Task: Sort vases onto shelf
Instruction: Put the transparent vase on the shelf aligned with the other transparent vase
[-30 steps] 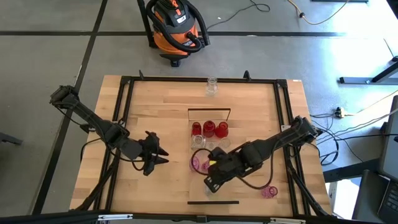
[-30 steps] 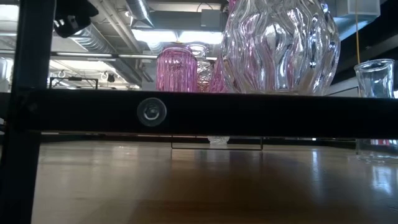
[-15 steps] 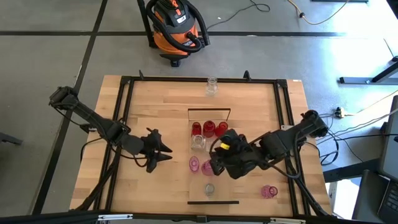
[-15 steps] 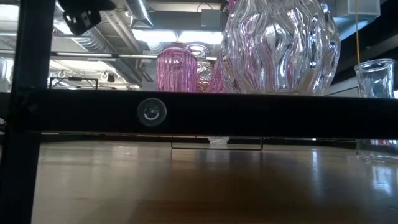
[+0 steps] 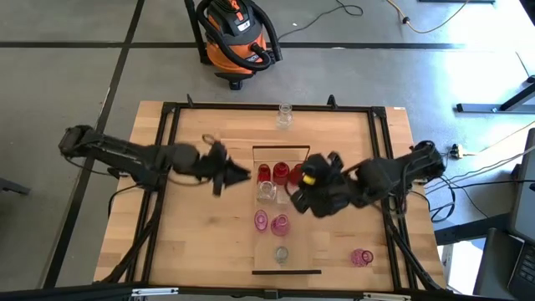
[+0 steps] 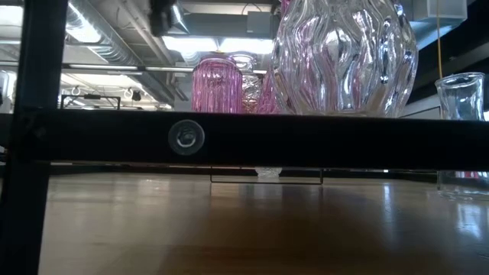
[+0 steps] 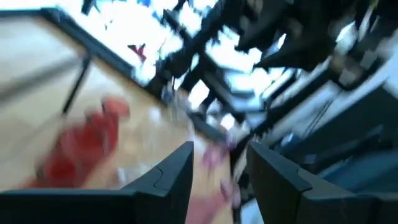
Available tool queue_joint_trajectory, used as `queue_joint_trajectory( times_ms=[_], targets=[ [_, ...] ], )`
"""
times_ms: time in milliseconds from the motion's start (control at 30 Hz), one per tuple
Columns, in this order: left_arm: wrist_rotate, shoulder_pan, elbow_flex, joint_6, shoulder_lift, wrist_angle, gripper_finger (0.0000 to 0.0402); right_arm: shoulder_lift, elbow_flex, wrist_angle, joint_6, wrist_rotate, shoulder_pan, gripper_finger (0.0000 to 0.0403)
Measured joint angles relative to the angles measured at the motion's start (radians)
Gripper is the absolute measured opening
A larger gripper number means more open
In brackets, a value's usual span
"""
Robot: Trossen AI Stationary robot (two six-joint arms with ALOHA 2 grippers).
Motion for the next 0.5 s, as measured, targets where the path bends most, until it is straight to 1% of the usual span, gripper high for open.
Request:
queue_joint_trajectory(
  times_ms=[133, 233, 367, 500],
  targets=[
    [0.137, 0.193, 0.001, -0.026, 0.0, 0.085, 0.0143, -0.052, 0.0, -0.084, -0.124, 0.021, -0.039, 0.0115],
    [0.216, 0.333, 0.039, -0.048, 0.003, 0.033, 0.0143, -0.101, -0.009, -0.133, -0.169, 0.047, -0.075, 0.0115],
    [0.338, 0.479, 0.149, -0.033, 0.062, -0.063, 0.0143, -0.197, -0.087, -0.137, -0.251, 0.065, -0.134, 0.0115],
    [0.429, 0.542, 0.304, 0.024, 0.181, -0.145, 0.0143, -0.32, -0.228, -0.079, -0.306, 0.037, -0.215, 0.0115]
  ],
)
